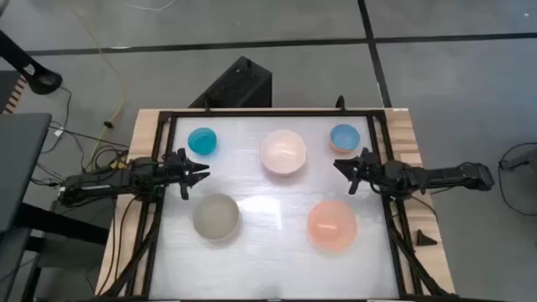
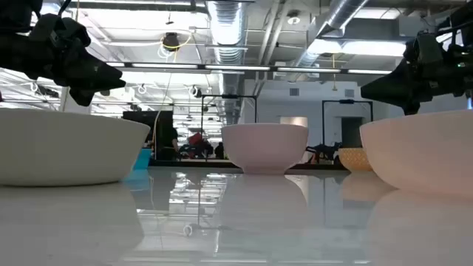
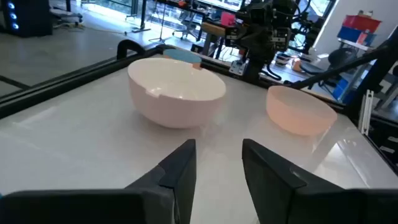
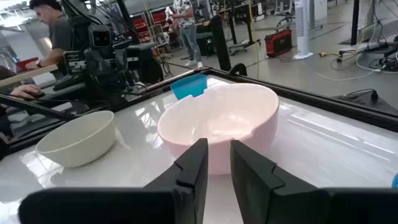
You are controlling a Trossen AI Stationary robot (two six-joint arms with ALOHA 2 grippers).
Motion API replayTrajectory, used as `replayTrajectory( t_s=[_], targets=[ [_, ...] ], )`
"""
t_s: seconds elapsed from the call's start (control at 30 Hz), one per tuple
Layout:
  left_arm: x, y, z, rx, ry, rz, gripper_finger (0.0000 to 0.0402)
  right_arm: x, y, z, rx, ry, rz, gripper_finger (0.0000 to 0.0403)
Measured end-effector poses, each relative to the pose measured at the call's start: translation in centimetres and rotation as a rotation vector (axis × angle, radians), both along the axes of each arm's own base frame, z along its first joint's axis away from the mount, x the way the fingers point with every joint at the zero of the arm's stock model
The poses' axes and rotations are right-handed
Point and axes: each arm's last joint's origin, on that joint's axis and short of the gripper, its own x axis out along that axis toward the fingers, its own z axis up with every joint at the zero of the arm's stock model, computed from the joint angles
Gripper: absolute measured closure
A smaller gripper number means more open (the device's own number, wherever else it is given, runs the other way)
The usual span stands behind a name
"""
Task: Nest bowls inside each other
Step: Stack the orange bowl on top of the white bowl
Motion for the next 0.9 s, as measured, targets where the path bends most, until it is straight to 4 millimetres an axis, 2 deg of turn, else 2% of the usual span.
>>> replayTrajectory(
  t_s=[0.43, 0.57, 0.73, 0.9],
  targets=[
    [0.0, 0.0, 0.0, 0.000, 0.000, 0.011, 0.0283, 0.1, 0.1, 0.0, -0.016, 0.047, 0.026, 0.0300],
    [0.0, 0.0, 0.0, -0.004, 0.000, 0.017, 0.0283, 0.5, 0.2, 1.8, 0.001, 0.108, 0.081, 0.0300],
    [0.0, 0.1, -0.2, -0.004, 0.017, 0.047, 0.0283, 1.4, 0.6, 3.4, 0.103, 0.306, 0.132, 0.0300],
    [0.0, 0.1, -0.2, -0.006, 0.017, 0.051, 0.0283, 3.3, 1.6, 5.0, 0.148, 0.520, 0.165, 0.0300]
  ],
)
